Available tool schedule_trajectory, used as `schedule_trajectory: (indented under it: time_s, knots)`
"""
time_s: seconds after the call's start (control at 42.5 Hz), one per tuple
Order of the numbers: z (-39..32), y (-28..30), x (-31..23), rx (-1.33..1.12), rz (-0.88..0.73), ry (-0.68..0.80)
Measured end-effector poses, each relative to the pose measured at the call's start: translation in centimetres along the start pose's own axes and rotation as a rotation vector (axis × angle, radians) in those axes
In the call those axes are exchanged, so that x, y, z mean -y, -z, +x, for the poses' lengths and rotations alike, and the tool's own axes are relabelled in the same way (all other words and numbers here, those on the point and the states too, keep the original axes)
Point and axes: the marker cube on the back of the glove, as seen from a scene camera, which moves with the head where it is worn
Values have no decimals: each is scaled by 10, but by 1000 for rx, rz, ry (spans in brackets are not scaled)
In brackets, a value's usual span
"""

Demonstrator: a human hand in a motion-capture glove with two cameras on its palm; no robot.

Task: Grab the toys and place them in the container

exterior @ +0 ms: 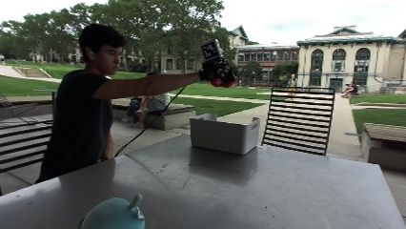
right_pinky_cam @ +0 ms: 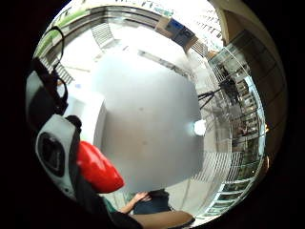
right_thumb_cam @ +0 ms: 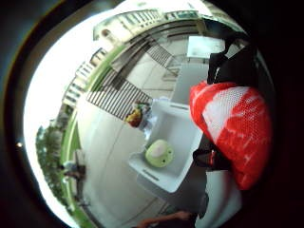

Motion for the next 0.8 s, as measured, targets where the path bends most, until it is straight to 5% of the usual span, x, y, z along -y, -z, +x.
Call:
schedule_trajectory:
  time_s: [0.188, 0.47, 0.611, 0.799]
  knots:
    - [-27, -28, 6, 153, 1, 209]
    - [-91, -55, 14, 330, -70, 17]
    - [-90, -77, 5, 185, -111, 177]
    - [-73, -88, 8, 184, -220, 85]
